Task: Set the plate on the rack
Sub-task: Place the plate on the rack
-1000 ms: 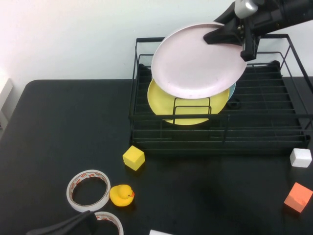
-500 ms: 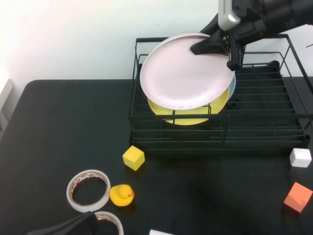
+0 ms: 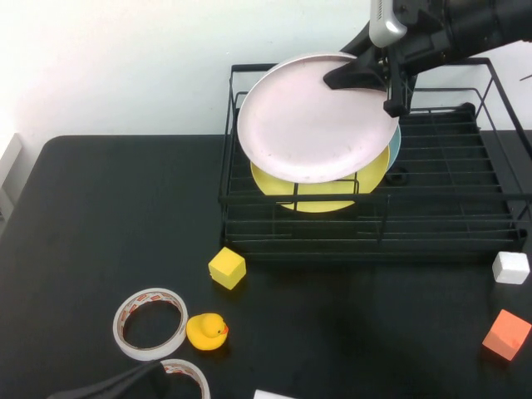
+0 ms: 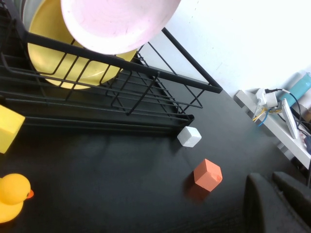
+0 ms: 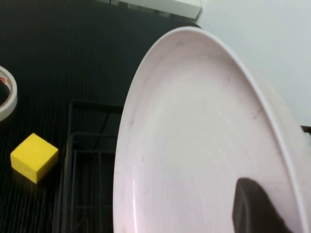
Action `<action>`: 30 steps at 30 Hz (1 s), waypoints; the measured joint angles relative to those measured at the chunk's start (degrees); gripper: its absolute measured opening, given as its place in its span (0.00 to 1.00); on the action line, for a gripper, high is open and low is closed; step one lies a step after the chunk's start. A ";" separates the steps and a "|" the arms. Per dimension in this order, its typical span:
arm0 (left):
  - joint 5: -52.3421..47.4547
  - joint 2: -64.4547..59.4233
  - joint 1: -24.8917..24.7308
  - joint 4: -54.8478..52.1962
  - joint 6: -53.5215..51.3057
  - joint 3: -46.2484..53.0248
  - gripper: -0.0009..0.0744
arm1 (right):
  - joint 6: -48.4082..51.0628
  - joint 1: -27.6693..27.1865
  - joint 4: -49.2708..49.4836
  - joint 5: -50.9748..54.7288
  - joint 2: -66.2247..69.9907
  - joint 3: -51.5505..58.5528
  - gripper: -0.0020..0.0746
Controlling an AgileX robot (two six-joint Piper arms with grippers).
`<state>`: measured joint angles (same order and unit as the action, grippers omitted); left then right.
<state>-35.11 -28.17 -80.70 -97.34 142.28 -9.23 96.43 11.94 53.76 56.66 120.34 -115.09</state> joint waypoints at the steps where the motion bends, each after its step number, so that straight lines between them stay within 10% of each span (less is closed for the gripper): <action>1: 0.00 0.00 0.00 0.00 0.00 0.00 0.01 | -0.11 0.00 0.00 0.00 0.00 0.00 0.19; 30: 0.89 0.00 0.00 0.00 -0.62 0.00 0.01 | -7.87 0.00 -12.03 0.13 -1.08 0.00 0.19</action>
<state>-34.22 -28.17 -80.70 -97.34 141.66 -9.23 88.56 11.94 41.74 56.80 119.26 -115.09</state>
